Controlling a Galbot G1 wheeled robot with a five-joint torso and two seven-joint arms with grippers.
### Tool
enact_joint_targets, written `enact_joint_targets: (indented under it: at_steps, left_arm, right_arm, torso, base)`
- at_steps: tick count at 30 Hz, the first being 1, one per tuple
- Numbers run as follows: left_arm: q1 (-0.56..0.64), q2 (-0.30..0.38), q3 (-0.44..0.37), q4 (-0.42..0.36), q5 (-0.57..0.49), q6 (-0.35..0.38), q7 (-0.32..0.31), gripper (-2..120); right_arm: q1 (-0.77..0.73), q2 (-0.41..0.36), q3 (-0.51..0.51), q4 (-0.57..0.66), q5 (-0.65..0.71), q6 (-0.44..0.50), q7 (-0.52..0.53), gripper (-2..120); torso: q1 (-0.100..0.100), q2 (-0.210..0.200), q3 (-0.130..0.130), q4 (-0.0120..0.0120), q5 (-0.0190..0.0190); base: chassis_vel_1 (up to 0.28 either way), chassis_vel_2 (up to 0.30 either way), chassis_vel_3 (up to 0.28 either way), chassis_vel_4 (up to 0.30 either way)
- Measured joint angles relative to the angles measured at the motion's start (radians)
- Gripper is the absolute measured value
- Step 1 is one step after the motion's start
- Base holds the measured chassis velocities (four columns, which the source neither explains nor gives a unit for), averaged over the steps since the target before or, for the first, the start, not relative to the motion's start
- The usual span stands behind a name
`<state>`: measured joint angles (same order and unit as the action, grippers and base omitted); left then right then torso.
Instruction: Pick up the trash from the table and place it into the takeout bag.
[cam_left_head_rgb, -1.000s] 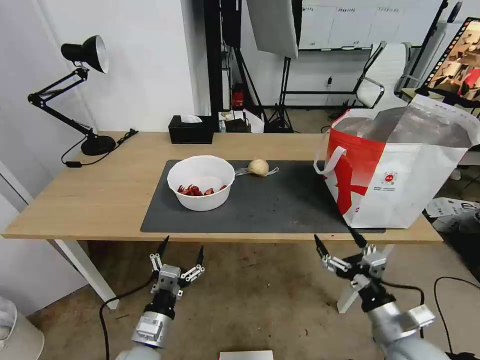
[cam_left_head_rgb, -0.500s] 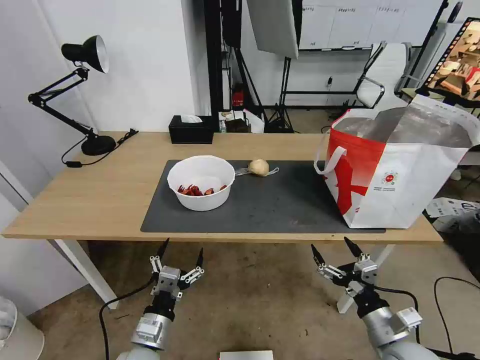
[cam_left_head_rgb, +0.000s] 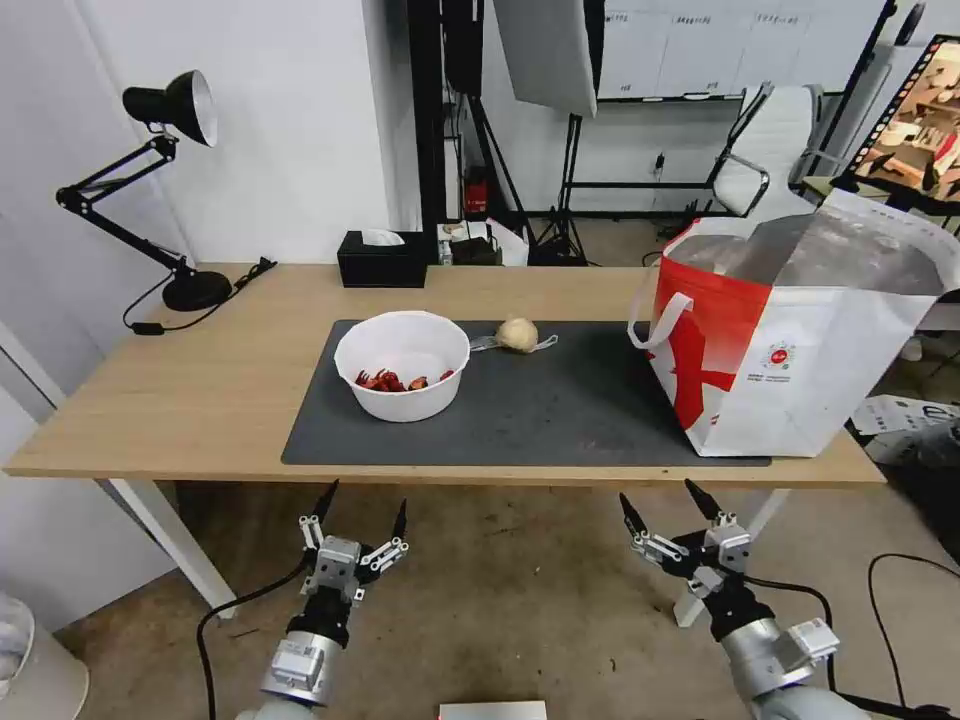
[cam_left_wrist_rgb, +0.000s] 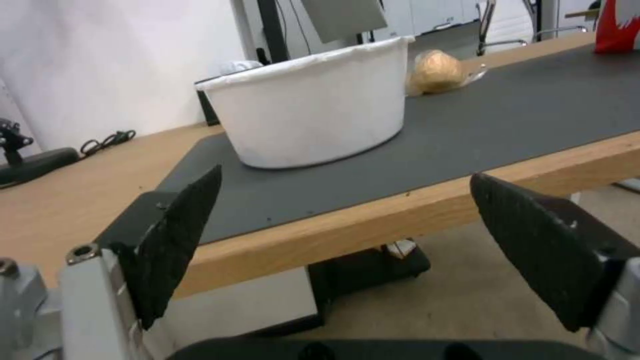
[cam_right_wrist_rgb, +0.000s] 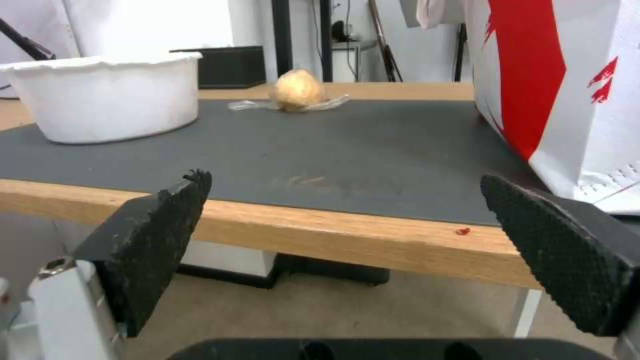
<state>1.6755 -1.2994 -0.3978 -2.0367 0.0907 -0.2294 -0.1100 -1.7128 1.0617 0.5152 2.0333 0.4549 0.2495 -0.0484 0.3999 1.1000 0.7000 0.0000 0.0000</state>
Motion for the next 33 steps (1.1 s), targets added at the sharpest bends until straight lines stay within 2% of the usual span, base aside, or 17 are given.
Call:
enact_joint_targets:
  at_steps: [9,12,14,16,17,18,19,21,22,24,25,26,27,28,31,32,33]
  left_arm:
    - [0.013,-0.002,-0.003,-0.011,0.006,-0.004,0.001,100]
    - [0.005,0.005,0.002,-0.014,0.004,-0.003,0.000,100]
    - [0.001,0.008,0.004,-0.014,0.004,-0.003,0.001,100]
    - [0.001,0.009,0.002,-0.014,0.001,-0.002,0.000,100]
    - [0.001,0.009,0.002,-0.014,0.001,-0.002,0.000,100]
    - [0.002,0.007,-0.001,-0.017,0.001,-0.002,0.000,100]
    - [0.002,0.007,-0.001,-0.017,0.001,-0.002,0.000,100]
    - [0.007,0.002,-0.007,-0.020,0.001,-0.003,-0.001,100]
    - [0.007,0.002,-0.007,-0.020,0.001,-0.003,-0.001,100]
    - [0.011,-0.003,-0.011,-0.021,0.003,-0.003,-0.001,100]
    - [0.011,-0.003,-0.011,-0.021,0.003,-0.003,-0.001,100]
    - [0.019,-0.010,-0.016,-0.022,0.009,-0.003,-0.001,100]
    - [0.022,-0.013,-0.018,-0.022,0.012,-0.003,-0.001,100]
    - [0.022,-0.013,-0.018,-0.022,0.012,-0.003,-0.001,100]
    - [0.032,-0.024,-0.026,-0.023,0.020,-0.004,-0.001,100]
    - [0.032,-0.024,-0.026,-0.023,0.020,-0.004,-0.001,100]
    - [0.036,-0.027,-0.029,-0.023,0.021,-0.004,-0.001,100]
  right_arm:
    - [0.018,-0.004,-0.008,0.022,0.039,-0.005,-0.029,100]
    - [0.071,-0.036,-0.018,0.045,0.078,-0.050,-0.030,100]
    - [0.099,-0.049,-0.024,0.047,0.094,-0.068,-0.025,100]
    - [0.273,-0.119,-0.091,0.032,0.198,-0.160,0.002,100]
    - [0.273,-0.119,-0.091,0.032,0.198,-0.160,0.002,100]
    - [0.381,-0.158,-0.158,0.005,0.257,-0.202,0.016,100]
    - [0.381,-0.158,-0.158,0.005,0.257,-0.202,0.016,100]
    - [0.550,-0.205,-0.266,-0.059,0.330,-0.239,0.039,100]
    - [0.550,-0.205,-0.266,-0.059,0.330,-0.239,0.039,100]
    - [0.685,-0.222,-0.345,-0.112,0.377,-0.260,0.070,100]
    - [0.685,-0.222,-0.345,-0.112,0.377,-0.260,0.070,100]
    - [0.853,-0.224,-0.463,-0.196,0.446,-0.283,0.114,100]
    - [0.935,-0.213,-0.522,-0.251,0.467,-0.287,0.130,100]
    - [0.935,-0.213,-0.522,-0.251,0.467,-0.287,0.130,100]
    - [1.169,-0.152,-0.682,-0.433,0.490,-0.287,0.156,100]
    - [1.169,-0.152,-0.682,-0.433,0.490,-0.287,0.156,100]
    - [1.231,-0.122,-0.725,-0.495,0.490,-0.287,0.165,100]
  torso:
    - [0.000,0.000,0.000,-0.0004,0.0000]
    - [0.000,0.000,0.000,0.0000,0.0000]
    - [0.000,0.000,0.000,-0.0006,-0.0002]
    - [0.000,0.000,0.000,0.0000,0.0000]
    - [0.000,0.000,0.000,0.0000,0.0000]
    - [0.000,0.000,0.000,0.0002,0.0001]
    - [0.000,0.000,0.000,0.0002,0.0001]
    - [0.000,0.000,0.000,0.0000,0.0002]
    - [0.000,0.000,0.000,0.0000,0.0002]
    - [0.000,0.000,0.000,0.0002,0.0000]
    - [0.000,0.000,0.000,0.0002,0.0000]
    - [0.000,0.000,0.000,0.0002,-0.0001]
    - [0.000,0.000,0.000,0.0000,0.0001]
    - [0.000,0.000,0.000,0.0000,0.0001]
    - [0.000,0.000,0.000,0.0001,0.0000]
    - [0.000,0.000,0.000,0.0001,0.0000]
    - [0.000,0.000,0.000,0.0001,-0.0003]
  base:
    - [0.000,0.000,0.000,0.000]
    - [0.000,0.000,0.000,0.000]
    - [0.000,0.000,0.000,0.000]
    - [0.000,0.000,0.000,0.000]
    - [0.000,0.000,0.000,0.000]
    - [0.000,0.000,0.000,0.000]
    - [0.000,0.000,0.000,0.000]
    - [0.000,0.000,0.000,0.000]
    - [0.000,0.000,0.000,0.000]
    - [0.000,0.000,0.000,0.000]
    - [0.000,0.000,0.000,0.000]
    - [0.000,0.000,0.000,0.000]
    - [0.000,0.000,0.000,0.000]
    - [0.000,0.000,0.000,0.000]
    - [0.000,0.000,0.000,0.000]
    - [0.000,0.000,0.000,0.000]
    - [0.000,0.000,0.000,0.000]
